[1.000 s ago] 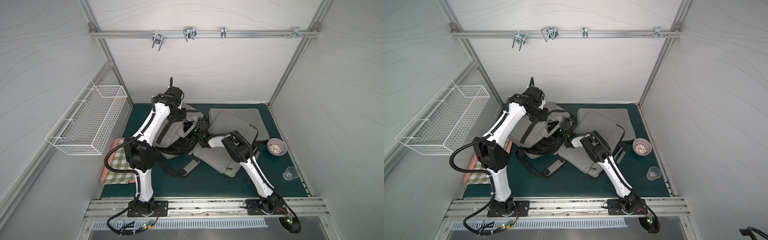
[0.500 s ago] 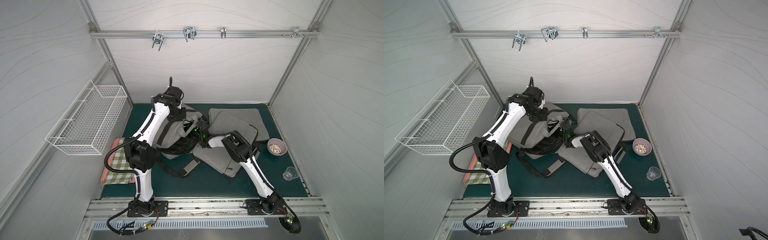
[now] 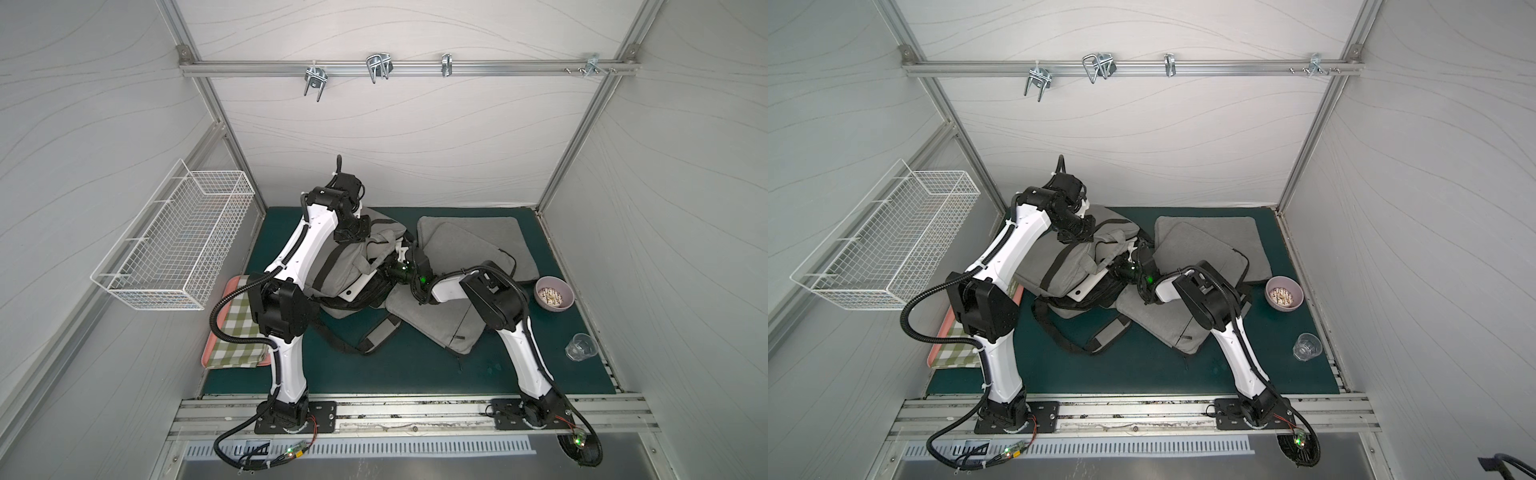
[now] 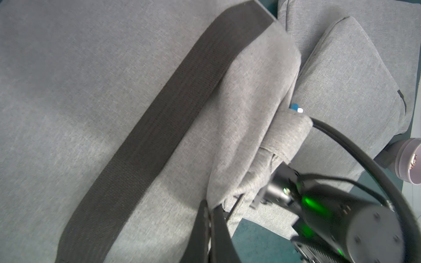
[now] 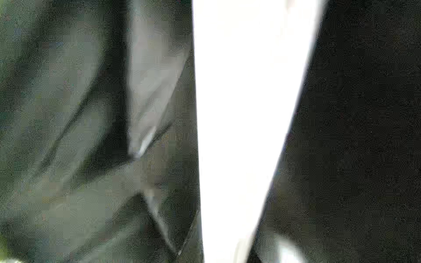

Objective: Open the zippered laptop bag and take out the laptop
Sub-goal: Take out the laptop from the zippered laptop bag.

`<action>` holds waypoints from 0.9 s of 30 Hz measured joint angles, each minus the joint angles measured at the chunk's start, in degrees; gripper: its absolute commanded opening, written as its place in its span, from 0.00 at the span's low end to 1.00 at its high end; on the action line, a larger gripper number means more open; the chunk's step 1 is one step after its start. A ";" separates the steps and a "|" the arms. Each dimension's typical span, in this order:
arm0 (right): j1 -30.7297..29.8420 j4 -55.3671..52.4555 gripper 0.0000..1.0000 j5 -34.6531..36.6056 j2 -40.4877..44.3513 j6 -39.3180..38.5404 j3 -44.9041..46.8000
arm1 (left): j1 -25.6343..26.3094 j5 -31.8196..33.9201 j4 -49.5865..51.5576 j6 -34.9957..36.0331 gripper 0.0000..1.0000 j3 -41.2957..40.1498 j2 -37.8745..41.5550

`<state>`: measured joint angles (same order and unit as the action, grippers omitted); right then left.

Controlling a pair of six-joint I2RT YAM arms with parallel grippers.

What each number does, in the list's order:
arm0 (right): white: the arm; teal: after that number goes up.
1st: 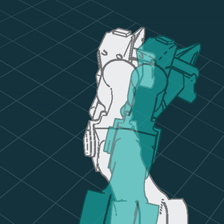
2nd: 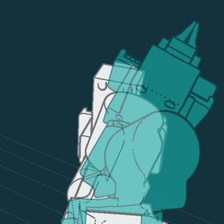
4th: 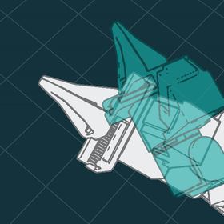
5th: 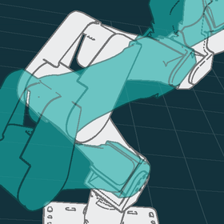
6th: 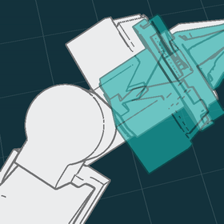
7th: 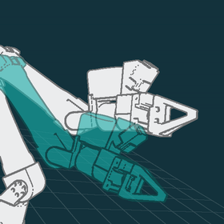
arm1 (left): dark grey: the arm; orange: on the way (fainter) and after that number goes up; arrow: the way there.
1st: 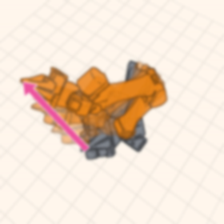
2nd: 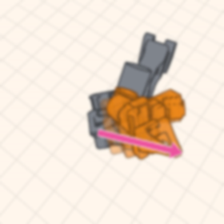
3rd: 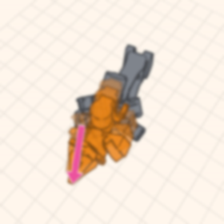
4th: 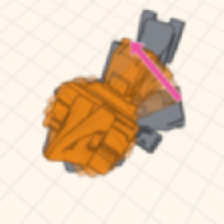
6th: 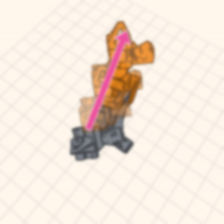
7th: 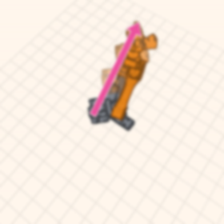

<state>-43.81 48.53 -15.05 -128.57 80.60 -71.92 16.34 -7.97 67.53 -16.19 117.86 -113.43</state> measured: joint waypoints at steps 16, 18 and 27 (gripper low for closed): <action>0.68 -7.69 0.00 -0.81 20.92 -3.04 19.43 | 0.24 2.51 -2.47 1.40 0.00 -1.36 -1.90; 2.73 -8.92 0.00 -2.78 23.06 -4.11 21.18 | 0.09 3.17 -3.17 1.66 0.00 -1.97 -1.92; 12.48 -23.17 0.00 -13.62 38.10 -13.68 26.03 | -0.50 4.59 -5.90 2.78 0.00 -3.98 -2.54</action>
<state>-31.33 25.36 -28.67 -90.48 66.92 -45.89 15.84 -3.38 61.63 -13.41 113.89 -115.96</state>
